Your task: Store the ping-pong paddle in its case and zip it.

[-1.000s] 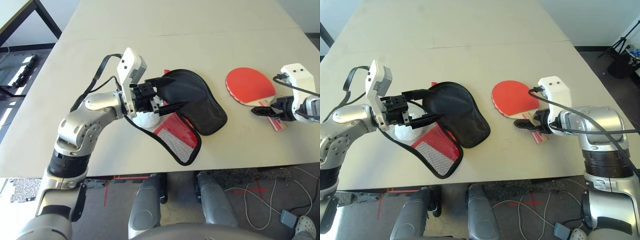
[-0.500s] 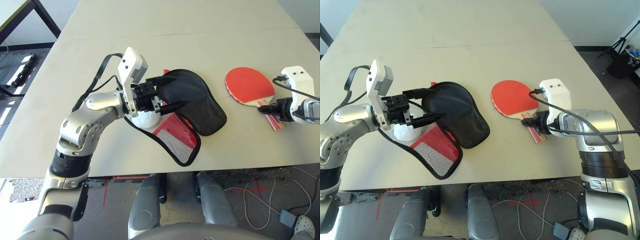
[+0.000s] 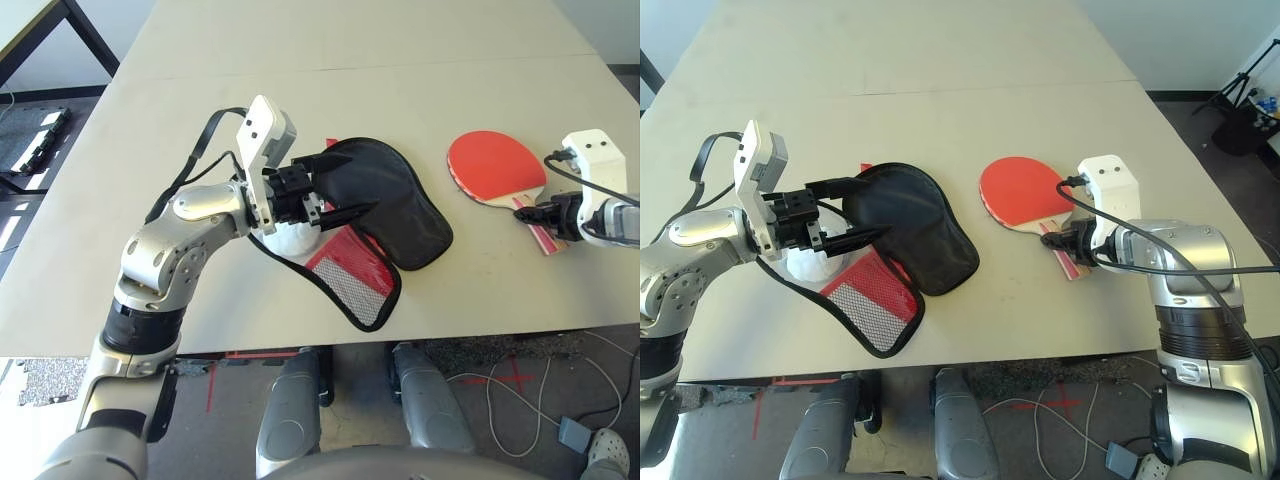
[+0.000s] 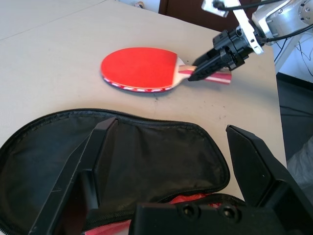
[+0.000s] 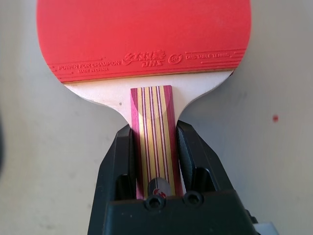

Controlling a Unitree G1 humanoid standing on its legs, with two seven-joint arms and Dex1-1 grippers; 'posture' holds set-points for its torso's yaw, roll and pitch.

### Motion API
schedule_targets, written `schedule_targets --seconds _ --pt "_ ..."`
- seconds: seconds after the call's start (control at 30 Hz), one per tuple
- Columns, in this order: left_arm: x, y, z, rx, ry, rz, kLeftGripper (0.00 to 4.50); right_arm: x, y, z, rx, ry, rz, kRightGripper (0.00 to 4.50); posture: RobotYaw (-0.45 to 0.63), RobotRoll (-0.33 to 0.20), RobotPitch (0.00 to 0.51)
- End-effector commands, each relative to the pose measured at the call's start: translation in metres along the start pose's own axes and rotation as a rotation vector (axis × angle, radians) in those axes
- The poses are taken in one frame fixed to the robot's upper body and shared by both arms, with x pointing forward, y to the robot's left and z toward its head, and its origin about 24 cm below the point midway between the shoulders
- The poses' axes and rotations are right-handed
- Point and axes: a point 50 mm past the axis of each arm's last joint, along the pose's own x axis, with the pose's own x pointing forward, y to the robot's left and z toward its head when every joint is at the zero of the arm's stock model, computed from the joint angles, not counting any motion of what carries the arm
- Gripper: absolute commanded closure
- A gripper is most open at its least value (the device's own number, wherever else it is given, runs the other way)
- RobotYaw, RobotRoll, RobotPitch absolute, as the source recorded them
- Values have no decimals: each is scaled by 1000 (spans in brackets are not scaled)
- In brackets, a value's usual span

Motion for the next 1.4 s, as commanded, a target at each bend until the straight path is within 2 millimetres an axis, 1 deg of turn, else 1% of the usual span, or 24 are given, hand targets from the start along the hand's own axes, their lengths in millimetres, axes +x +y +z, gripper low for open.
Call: schedule_targets --seconds 0.03,0.13,0.27,0.33,0.37,0.43,0.63,0.9,1.0,1.2,1.4 --pt "1 -1 -2 3 8 -7 0 -3 21 19 -60 -108 64 3271 11 0 237" --pt "1 -1 -3 1 10 -5 0 -2 37 28 -85 -159 104 3271 11 0 237" --pt "0 -2 -4 1 13 -3 0 -1 57 35 -124 -196 156 3272 17 0 237" --pt "0 -2 -4 0 14 -2 0 0 68 39 -139 -213 184 3272 19 0 238" --pt "0 -2 -4 1 14 -2 0 2 76 40 -146 -220 205 3272 19 0 238" --pt "0 -2 -4 1 15 0 0 4 93 39 -152 -220 249 3272 23 0 241" --pt "0 -2 -4 0 16 4 0 12 115 28 -145 -184 283 3272 31 0 244" --pt "0 -2 -4 0 18 5 0 18 137 15 -112 -134 300 3272 36 0 245" --pt "0 -2 -5 0 17 4 0 20 142 7 -101 -104 312 3272 37 0 245" --pt "1 -3 -5 0 16 0 0 26 144 -6 -66 -55 274 3272 39 0 244" --pt "1 -3 -5 0 17 0 0 29 141 -5 -54 -65 237 3272 38 0 239"
